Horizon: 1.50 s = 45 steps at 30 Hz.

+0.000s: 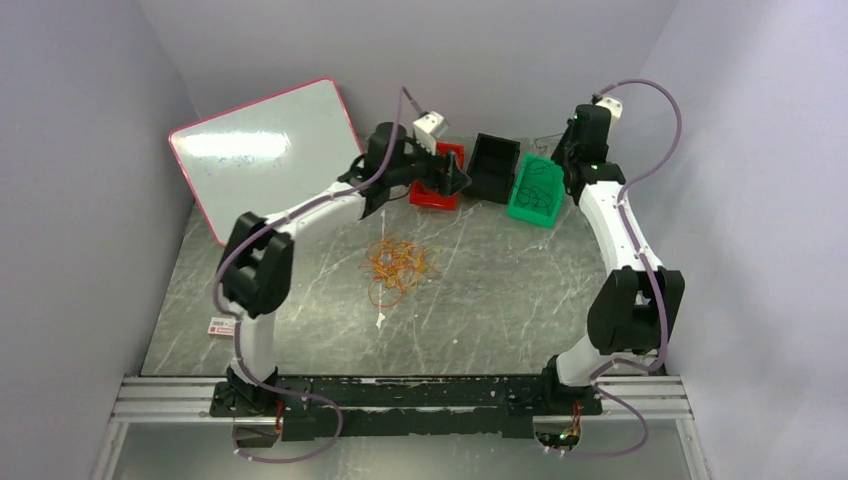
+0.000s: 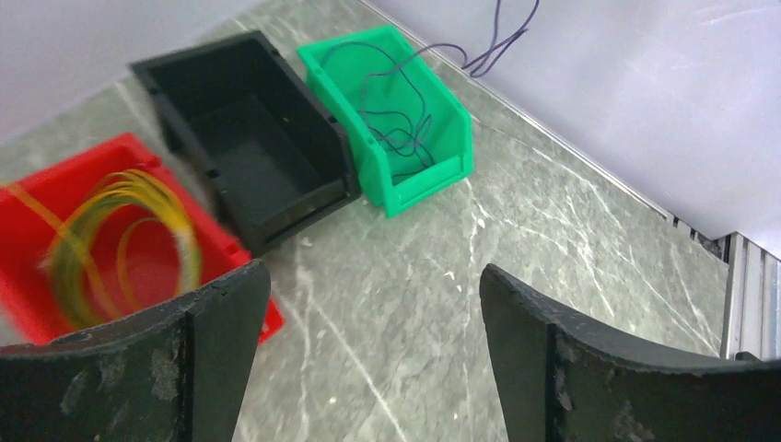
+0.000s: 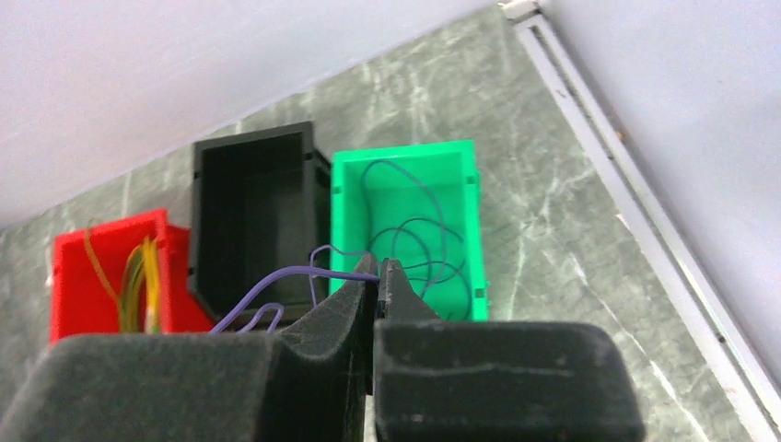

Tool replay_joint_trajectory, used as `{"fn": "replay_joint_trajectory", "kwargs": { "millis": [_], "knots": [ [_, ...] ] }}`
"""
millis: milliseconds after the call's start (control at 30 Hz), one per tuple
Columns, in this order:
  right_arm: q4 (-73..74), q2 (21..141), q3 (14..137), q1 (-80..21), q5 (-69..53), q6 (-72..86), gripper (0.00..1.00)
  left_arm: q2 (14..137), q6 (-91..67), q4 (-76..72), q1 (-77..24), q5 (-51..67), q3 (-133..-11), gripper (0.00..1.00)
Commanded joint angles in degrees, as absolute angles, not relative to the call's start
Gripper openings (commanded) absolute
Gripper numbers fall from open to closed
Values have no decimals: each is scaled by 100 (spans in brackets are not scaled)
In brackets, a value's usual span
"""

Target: Untangle the cables

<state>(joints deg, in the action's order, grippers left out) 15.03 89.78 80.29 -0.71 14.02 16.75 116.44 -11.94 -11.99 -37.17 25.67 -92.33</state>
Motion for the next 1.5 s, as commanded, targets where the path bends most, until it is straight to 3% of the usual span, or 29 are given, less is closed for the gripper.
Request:
{"fn": "replay_joint_trajectory", "kwargs": {
  "millis": [0, 333, 567, 1200, 1467],
  "knots": [
    [1745, 9179, 8371, 84, 2020, 1942, 0, 10694, -757, -1070, -3575, 1914, -8546, 89],
    [1876, 9580, 8519, 239, 2173, 1832, 0, 9686, -159, -152, -3531, 808, -7605, 91],
    [1939, 10239, 8570, 251, 2193, 1885, 0, 9222, 24, -514, -3533, 328, -6967, 93],
    [2196, 11818, 9103, 248, 1688, 1644, 0, 9115, 167, -466, -3533, 18, -6838, 92],
    [2324, 11906, 9397, 250, 1679, 1631, 28, 9165, 151, -449, -3535, 67, -6842, 92]
  ]
}}
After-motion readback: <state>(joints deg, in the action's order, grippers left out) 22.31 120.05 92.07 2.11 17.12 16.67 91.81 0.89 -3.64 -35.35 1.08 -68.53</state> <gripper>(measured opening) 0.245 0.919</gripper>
